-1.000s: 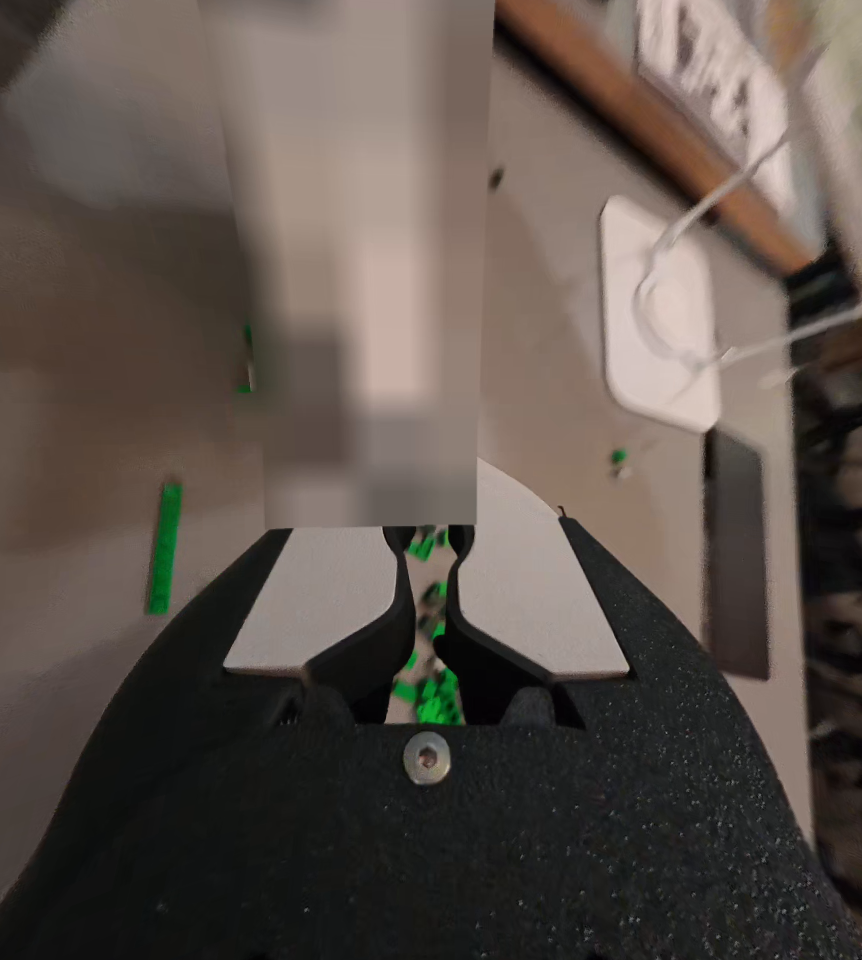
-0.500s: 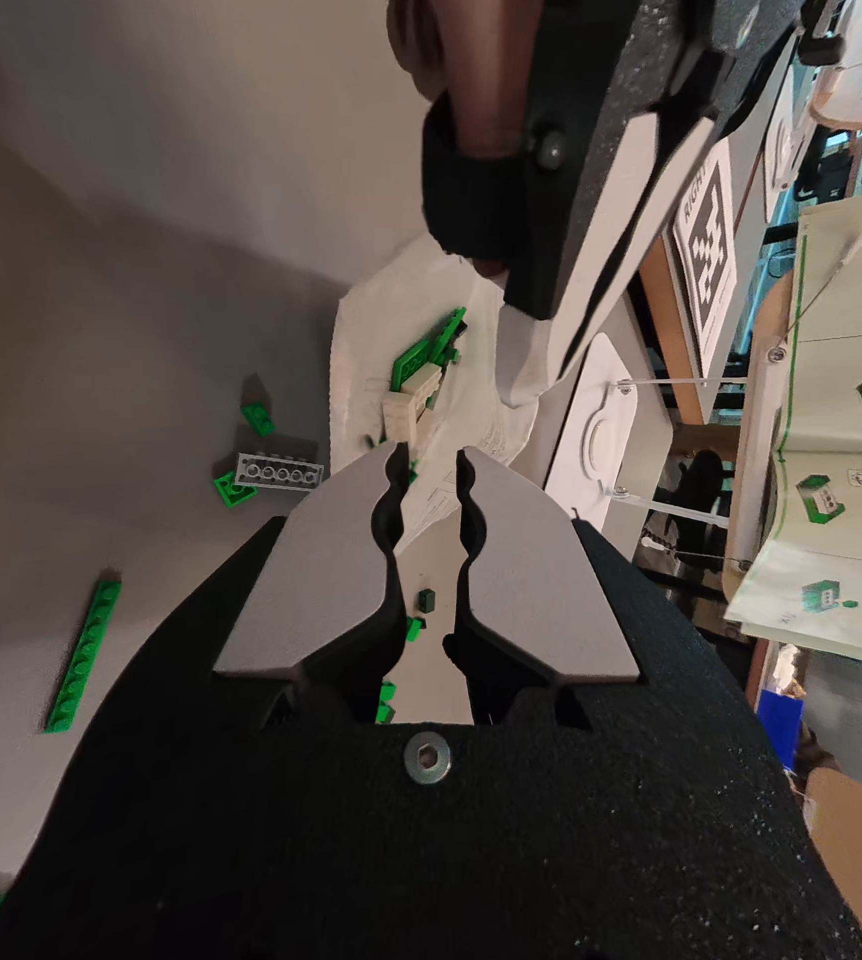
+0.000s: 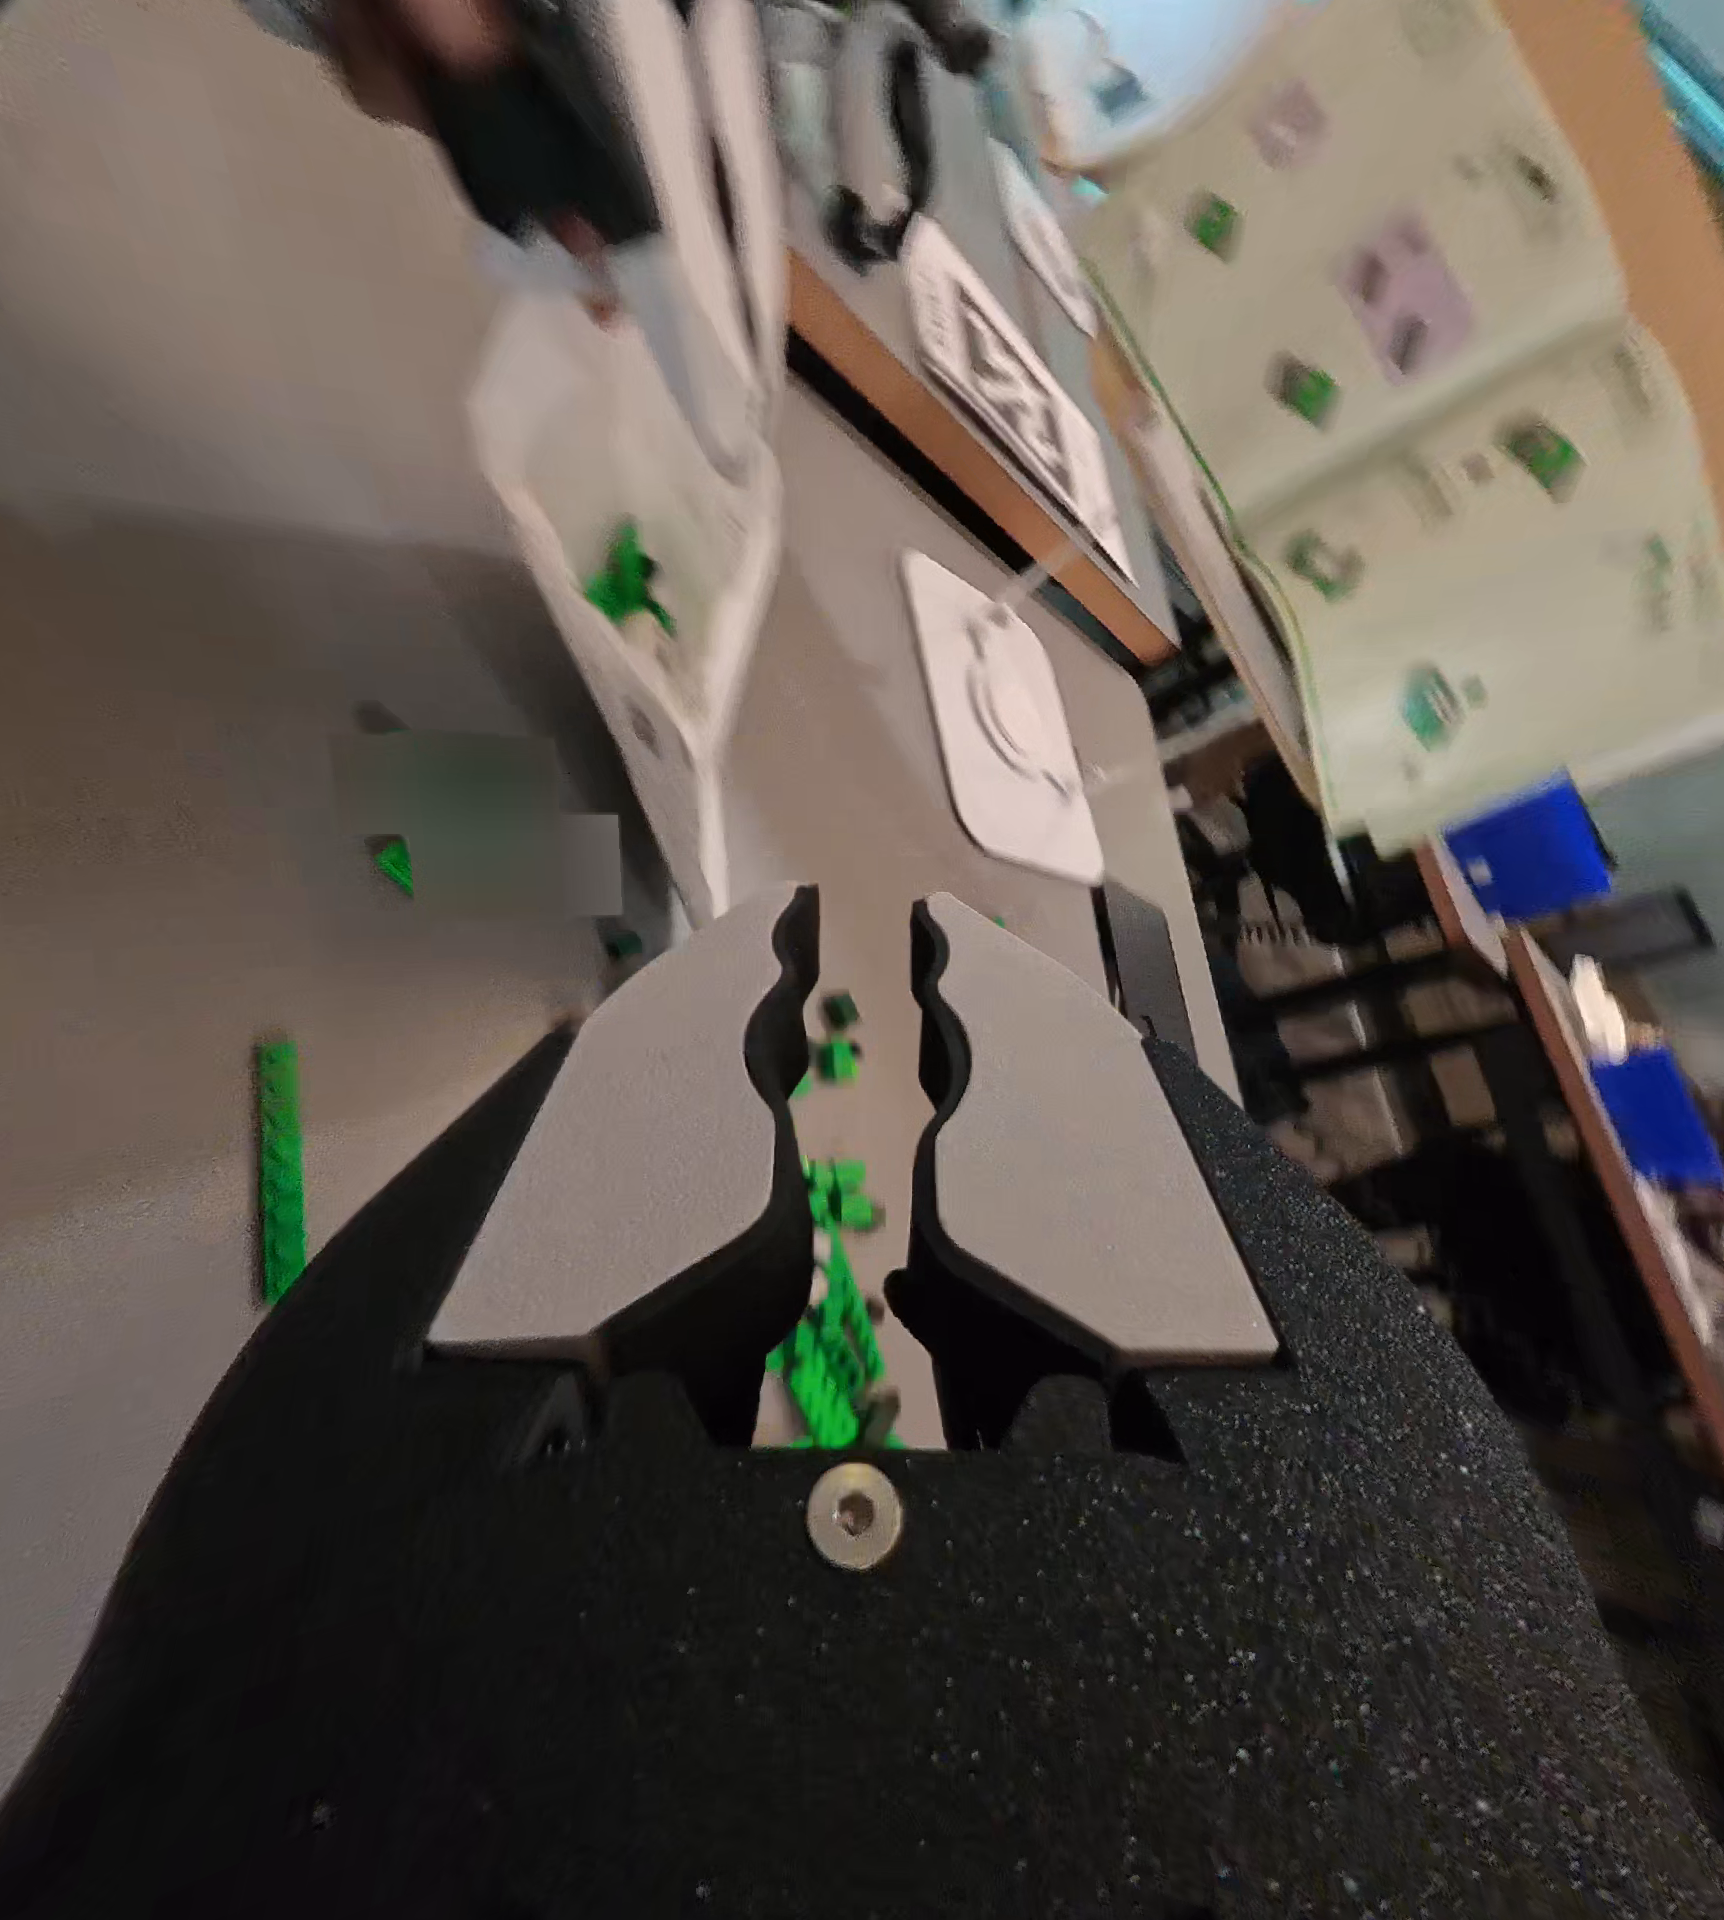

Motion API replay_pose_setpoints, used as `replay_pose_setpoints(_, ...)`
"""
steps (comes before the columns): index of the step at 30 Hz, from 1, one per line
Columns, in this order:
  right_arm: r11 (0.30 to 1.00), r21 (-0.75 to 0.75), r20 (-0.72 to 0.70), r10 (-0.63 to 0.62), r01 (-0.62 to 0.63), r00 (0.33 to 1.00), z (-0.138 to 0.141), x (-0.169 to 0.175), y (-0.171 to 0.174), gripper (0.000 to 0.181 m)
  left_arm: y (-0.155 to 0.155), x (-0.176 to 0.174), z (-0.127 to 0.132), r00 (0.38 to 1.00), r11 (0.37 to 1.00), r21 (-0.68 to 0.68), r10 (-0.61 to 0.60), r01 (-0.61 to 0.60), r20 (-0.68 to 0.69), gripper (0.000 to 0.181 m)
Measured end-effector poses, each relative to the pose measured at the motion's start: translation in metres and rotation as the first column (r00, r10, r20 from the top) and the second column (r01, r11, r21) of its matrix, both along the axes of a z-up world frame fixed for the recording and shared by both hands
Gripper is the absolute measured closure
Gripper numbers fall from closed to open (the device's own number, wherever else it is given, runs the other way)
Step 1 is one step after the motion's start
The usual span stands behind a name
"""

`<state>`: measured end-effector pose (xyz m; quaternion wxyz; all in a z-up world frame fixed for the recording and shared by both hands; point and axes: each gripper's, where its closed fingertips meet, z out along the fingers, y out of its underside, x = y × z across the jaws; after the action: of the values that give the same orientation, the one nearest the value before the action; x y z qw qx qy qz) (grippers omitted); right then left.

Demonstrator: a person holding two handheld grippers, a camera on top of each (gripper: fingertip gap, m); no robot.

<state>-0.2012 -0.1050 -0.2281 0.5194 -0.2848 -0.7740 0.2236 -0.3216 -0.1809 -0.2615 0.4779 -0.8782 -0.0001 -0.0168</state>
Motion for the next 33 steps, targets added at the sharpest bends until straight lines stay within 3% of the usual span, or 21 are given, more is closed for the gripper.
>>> replay_pose_setpoints(3, 0.976, -0.112, 0.013, -0.189, 0.189, 0.982, -0.020, 0.039, 0.061, 0.167, -0.002, -0.004, 0.001, 1.000, 1.000, 0.001, 0.005, -0.005, 0.000, 0.181)
replay_pose_setpoints(6, 0.907, -0.226, 0.092, -0.342, 0.354, 0.935, -0.053, 0.078, 0.111, 0.162, -0.006, -0.011, 0.002, 1.000, 1.000, 0.008, 0.027, -0.027, 0.009, 0.181)
replay_pose_setpoints(12, 0.769, -0.385, 0.130, -0.503, 0.511, 0.855, -0.097, 0.123, 0.169, 0.162, -0.010, -0.022, 0.002, 0.998, 0.998, 0.014, 0.058, -0.058, 0.018, 0.181)
replay_pose_setpoints(15, 0.733, -0.389, 0.124, -0.558, 0.558, 0.820, -0.103, 0.129, 0.185, 0.162, -0.008, -0.022, 0.000, 0.998, 0.998, 0.016, 0.052, -0.053, 0.023, 0.181)
replay_pose_setpoints(26, 0.621, -0.508, 0.014, -0.687, 0.597, 0.726, -0.084, 0.142, 0.209, 0.157, -0.008, -0.023, -0.002, 0.998, 0.999, 0.017, 0.045, -0.046, 0.042, 0.181)
replay_pose_setpoints(33, 0.624, -0.514, 0.024, -0.675, 0.589, 0.737, -0.083, 0.151, 0.212, 0.151, -0.008, -0.022, -0.003, 0.998, 0.999, 0.013, 0.039, -0.040, 0.046, 0.181)
